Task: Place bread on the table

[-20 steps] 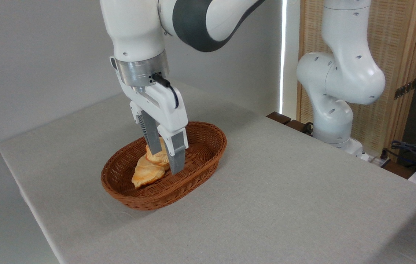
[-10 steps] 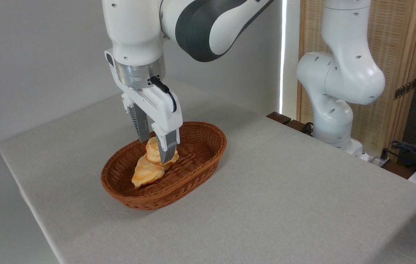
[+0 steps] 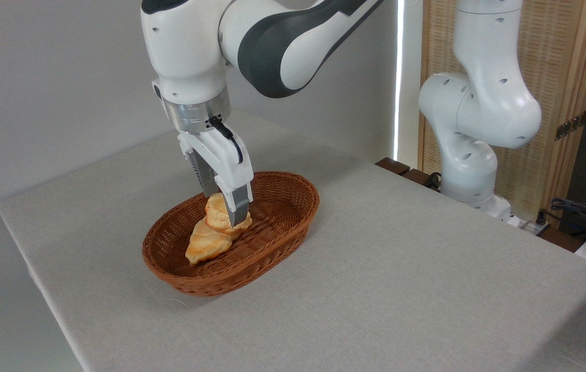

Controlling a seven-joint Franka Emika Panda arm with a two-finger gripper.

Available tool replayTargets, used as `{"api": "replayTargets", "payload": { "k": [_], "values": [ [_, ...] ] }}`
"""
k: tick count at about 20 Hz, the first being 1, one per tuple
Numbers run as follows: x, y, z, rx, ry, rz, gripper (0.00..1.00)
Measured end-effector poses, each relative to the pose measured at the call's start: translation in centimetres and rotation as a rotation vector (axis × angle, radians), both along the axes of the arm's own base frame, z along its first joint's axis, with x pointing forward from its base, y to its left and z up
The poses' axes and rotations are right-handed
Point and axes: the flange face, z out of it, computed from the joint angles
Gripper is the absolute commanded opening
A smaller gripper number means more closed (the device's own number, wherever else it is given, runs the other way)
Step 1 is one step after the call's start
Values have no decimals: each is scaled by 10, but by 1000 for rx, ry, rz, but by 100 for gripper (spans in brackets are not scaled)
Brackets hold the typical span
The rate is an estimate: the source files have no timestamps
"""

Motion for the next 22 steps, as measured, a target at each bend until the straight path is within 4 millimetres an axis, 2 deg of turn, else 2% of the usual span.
{"api": "replayTargets", "payload": {
  "k": [3, 9, 22],
  "values": [
    [-4, -11, -4, -17, 12, -11, 100],
    [-5, -18, -10, -24, 25, -20, 100],
    [2, -20, -30, 25, 24, -76, 100]
  ]
}}
